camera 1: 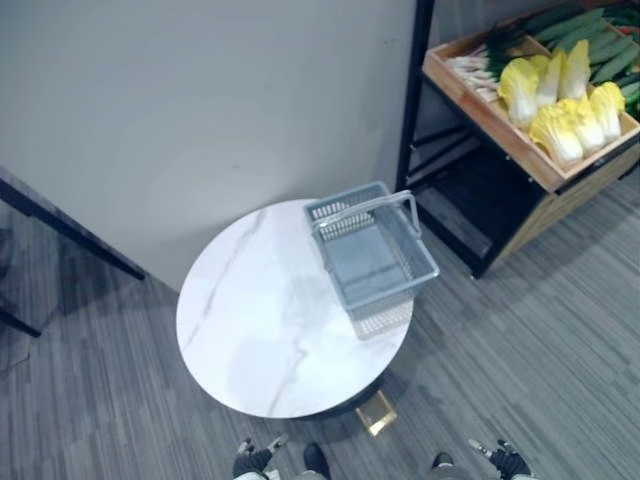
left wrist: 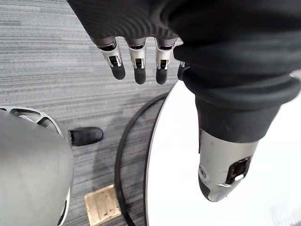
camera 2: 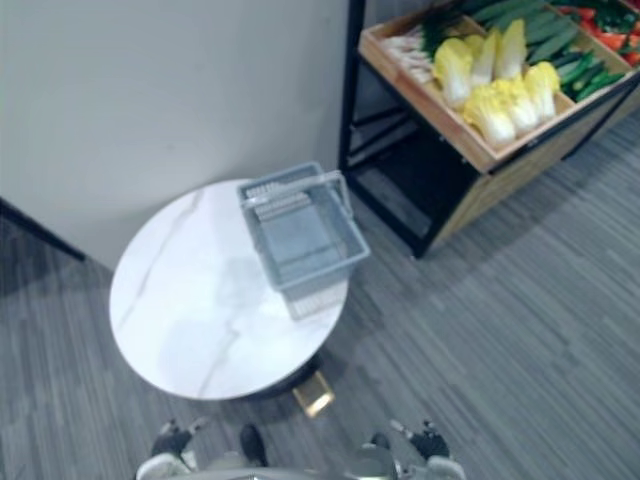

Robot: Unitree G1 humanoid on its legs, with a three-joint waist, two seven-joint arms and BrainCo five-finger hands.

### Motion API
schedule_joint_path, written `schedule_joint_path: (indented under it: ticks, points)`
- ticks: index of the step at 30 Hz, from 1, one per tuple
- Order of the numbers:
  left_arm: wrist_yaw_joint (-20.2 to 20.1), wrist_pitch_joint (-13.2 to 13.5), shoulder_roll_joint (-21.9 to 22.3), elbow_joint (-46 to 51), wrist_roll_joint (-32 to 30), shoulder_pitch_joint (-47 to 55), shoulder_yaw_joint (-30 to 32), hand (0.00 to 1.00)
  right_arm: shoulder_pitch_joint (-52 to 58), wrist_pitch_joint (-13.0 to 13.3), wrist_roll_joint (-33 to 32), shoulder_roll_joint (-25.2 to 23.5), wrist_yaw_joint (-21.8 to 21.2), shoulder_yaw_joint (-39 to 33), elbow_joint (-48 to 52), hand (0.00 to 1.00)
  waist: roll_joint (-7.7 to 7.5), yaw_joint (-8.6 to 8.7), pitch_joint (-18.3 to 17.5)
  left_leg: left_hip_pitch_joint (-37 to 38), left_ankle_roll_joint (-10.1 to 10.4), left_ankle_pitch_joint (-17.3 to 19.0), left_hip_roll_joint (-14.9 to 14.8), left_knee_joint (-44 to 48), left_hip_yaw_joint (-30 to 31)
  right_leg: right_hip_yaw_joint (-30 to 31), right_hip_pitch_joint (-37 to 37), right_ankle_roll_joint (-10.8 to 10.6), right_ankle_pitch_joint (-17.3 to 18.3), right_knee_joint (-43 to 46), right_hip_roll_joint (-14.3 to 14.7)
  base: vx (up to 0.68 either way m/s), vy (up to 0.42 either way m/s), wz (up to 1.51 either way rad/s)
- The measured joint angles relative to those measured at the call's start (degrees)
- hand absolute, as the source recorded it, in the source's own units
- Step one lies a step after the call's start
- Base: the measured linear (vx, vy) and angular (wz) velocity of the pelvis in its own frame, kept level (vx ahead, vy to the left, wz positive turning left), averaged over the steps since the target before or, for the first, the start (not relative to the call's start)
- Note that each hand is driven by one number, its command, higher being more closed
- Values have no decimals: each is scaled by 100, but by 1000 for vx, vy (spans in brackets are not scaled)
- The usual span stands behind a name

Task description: Pick vegetable in the basket

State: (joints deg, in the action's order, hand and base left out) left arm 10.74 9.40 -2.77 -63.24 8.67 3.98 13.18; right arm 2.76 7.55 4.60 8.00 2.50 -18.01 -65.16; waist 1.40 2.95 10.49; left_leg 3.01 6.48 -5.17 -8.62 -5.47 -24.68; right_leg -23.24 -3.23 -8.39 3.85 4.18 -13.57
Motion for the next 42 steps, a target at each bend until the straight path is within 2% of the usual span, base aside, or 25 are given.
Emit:
schedule_joint_path:
  ticks: [3,5,6,8,10,12,15,17,19,23,25,26,29,31,36,42]
  points:
    - [-49,-3,-8,-22,-44,22,15,0,54,-25,16,2,1,-250,-20,0,21,-3,-13,9,29,-18,-46,-27,9,-1,-1,0,0,1,45,-48,-29,-2]
    - [-100,-17,-47,-59,-124,57,74,0,36,-132,227,118,3,-801,-92,0,35,-14,-49,3,32,-16,-64,-46,34,-13,-1,0,1,2,67,-52,-12,3]
    - [-112,-26,-104,-61,-225,103,82,0,-30,-177,312,291,5,-1075,-97,0,39,-17,-69,1,32,-15,-65,-48,49,-17,-1,-1,0,7,67,-37,2,3]
    - [-134,-71,-234,-63,-293,202,79,0,-126,-209,484,715,46,-1129,-31,0,28,-18,-103,-9,32,-15,-64,-51,58,-11,18,-15,-8,13,66,-61,11,-1]
    - [-194,-75,-336,-63,-347,324,66,0,-279,-208,670,1146,116,-908,270,0,-9,-22,-164,-84,27,-18,-67,-51,61,11,129,-15,-8,41,63,-59,12,-5]
    - [-250,-77,-409,-66,-352,421,-10,0,-660,-207,688,1721,102,-170,945,0,-10,-22,-235,-243,-7,-72,-66,-52,77,29,316,-20,-14,133,46,-17,3,-1]
    - [-268,-81,-456,-61,-339,466,-199,0,-1352,-191,879,2190,49,606,1561,0,-32,-33,-242,-389,-26,-138,-64,-51,191,-38,422,-12,-24,204,38,-41,-2,15]
    - [-277,-78,-453,2,-308,451,-308,0,-2269,-165,907,2442,44,1262,1942,0,-34,-163,-242,-588,-50,-232,-68,-50,335,-149,529,12,-92,197,46,-35,-4,28]
    - [-273,-72,-462,72,-209,450,-332,0,-3033,-141,919,2540,58,1717,2002,0,-52,-225,-230,-761,-60,-295,-67,-50,504,-295,586,23,-102,200,49,-29,-8,38]
    - [-229,-73,-462,195,-203,512,-257,0,-4642,-96,1352,2721,98,2406,1895,0,-136,-536,-162,-947,-91,-358,-43,-49,723,-514,591,33,-126,135,52,1,-4,29]
    - [-209,-75,-461,232,-200,518,-152,0,-5188,-91,1407,2757,144,2641,1824,0,-166,-549,-127,-1039,-98,-416,-46,-30,808,-528,600,83,-164,108,69,22,-1,23]
    - [-202,-72,-473,292,-201,505,-102,0,-5712,-84,1580,2779,200,2861,1639,0,-207,-609,-40,-1086,-89,-461,-49,-17,842,-537,609,95,-173,79,88,9,-7,17]
    - [-202,-70,-464,312,-199,372,-37,0,-6382,-78,1787,2799,215,3094,1255,0,-224,-711,100,-1255,-75,-522,-95,-34,1004,-637,684,101,-169,89,153,-27,-16,17]
    - [-201,-71,-461,357,-192,268,-31,0,-6659,-81,1807,2795,214,3219,1034,0,-209,-815,229,-1360,-60,-578,-129,-44,1073,-665,773,115,-162,122,188,-60,-17,16]
    - [-188,-53,-454,509,16,151,-48,0,-7074,-115,2035,2753,209,3238,540,0,-153,-927,501,-1652,-92,-688,-144,-48,1315,-857,993,185,-115,345,175,-47,-3,18]
    - [-183,9,-480,751,17,-74,-206,0,-7422,-112,2245,2902,233,3179,322,0,-12,-936,845,-2120,-131,-834,-74,-49,1765,-1218,1316,210,28,745,42,-62,14,33]
